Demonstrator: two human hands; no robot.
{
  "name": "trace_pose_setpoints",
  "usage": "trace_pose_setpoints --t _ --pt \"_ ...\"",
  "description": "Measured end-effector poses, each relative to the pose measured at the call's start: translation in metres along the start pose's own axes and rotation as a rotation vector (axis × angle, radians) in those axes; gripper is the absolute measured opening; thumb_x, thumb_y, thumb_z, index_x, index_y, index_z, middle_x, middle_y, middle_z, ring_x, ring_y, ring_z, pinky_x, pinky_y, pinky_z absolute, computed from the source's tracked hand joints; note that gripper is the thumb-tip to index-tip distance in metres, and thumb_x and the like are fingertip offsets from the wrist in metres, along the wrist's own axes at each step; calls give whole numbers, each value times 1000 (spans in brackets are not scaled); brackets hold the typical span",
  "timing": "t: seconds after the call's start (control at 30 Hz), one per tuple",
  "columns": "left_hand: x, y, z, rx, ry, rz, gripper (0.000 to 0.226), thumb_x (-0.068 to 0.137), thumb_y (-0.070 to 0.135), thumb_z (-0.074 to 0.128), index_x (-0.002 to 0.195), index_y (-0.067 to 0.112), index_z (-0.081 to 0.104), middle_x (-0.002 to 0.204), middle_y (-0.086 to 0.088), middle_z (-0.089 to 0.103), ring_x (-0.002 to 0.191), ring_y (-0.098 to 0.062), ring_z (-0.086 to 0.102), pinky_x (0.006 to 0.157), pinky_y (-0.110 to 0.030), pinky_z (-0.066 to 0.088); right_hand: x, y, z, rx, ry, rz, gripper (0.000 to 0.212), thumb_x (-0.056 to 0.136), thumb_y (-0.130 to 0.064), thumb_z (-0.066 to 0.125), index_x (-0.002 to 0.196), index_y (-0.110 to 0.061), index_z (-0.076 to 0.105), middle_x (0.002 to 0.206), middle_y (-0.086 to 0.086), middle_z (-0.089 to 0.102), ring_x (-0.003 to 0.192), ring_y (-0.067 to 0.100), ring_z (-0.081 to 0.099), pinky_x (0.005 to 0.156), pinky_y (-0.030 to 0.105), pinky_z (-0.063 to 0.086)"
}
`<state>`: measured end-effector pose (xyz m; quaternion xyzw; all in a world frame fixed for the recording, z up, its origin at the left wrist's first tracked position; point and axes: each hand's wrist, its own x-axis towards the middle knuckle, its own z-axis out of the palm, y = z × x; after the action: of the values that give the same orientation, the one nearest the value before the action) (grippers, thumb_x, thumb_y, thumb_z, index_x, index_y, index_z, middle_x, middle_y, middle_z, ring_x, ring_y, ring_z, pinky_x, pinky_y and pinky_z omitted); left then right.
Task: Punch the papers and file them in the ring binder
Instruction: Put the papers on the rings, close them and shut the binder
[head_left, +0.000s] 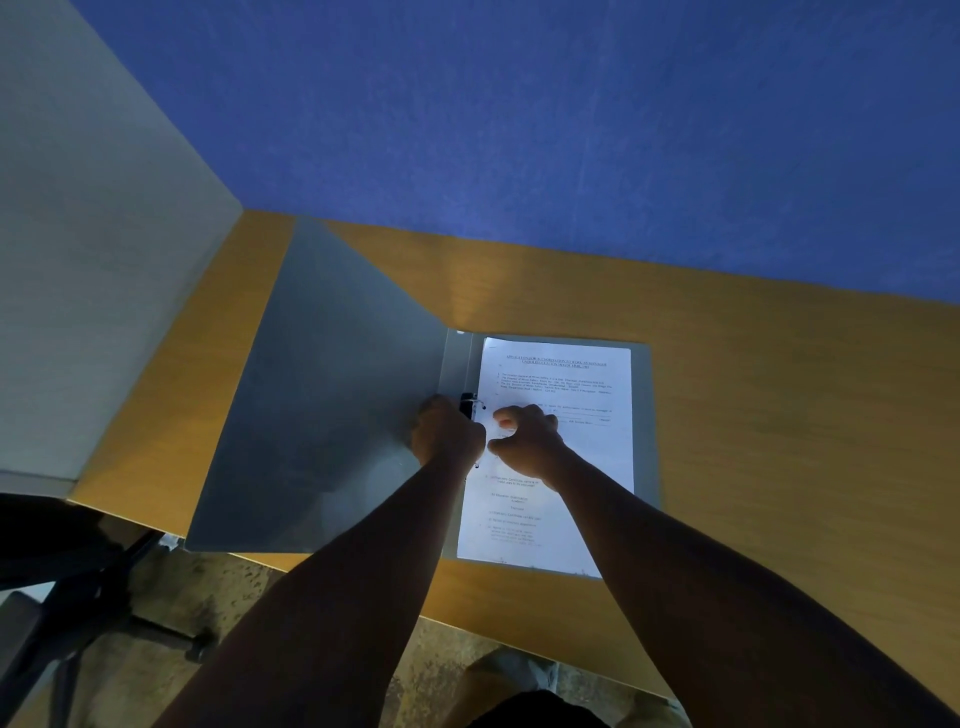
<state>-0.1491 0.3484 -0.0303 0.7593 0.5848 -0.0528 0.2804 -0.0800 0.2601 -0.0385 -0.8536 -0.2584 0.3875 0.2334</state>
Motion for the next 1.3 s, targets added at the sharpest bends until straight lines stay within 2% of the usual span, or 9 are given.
trace_pose_setpoints --t 0.27,0.6,0.97,1.3 --pt "-4 2 -5 26 5 12 47 77 15 70 120 12 52 115 -7 67 107 -31 65 82 -38 55 0 0 1 -15 -9 1 40 90 -28 63 129 -24 55 138 1 49 126 25 40 100 35 36" --pt "-8 3 -12 41 12 73 42 81 16 70 119 13 53 115 -7 68 106 -30 66 75 -34 50 -3 0 -2 -1 -11 -6 41 91 -27 63 131 -23 53 138 1 48 126 25 40 101 35 38" --pt "-6 1 -14 26 28 142 39 82 18 71 117 11 56 114 -9 70 104 -31 68 79 -33 53 -6 1 -1 -16 -13 -10 41 92 -29 61 131 -22 53 139 3 47 125 25 39 102 36 39" --pt "-14 5 -16 4 31 192 40 79 20 75 114 12 59 115 -6 71 102 -29 69 72 -29 51 -10 2 -1 8 -15 -3 40 92 -27 61 131 -22 54 138 3 48 125 26 39 100 36 37"
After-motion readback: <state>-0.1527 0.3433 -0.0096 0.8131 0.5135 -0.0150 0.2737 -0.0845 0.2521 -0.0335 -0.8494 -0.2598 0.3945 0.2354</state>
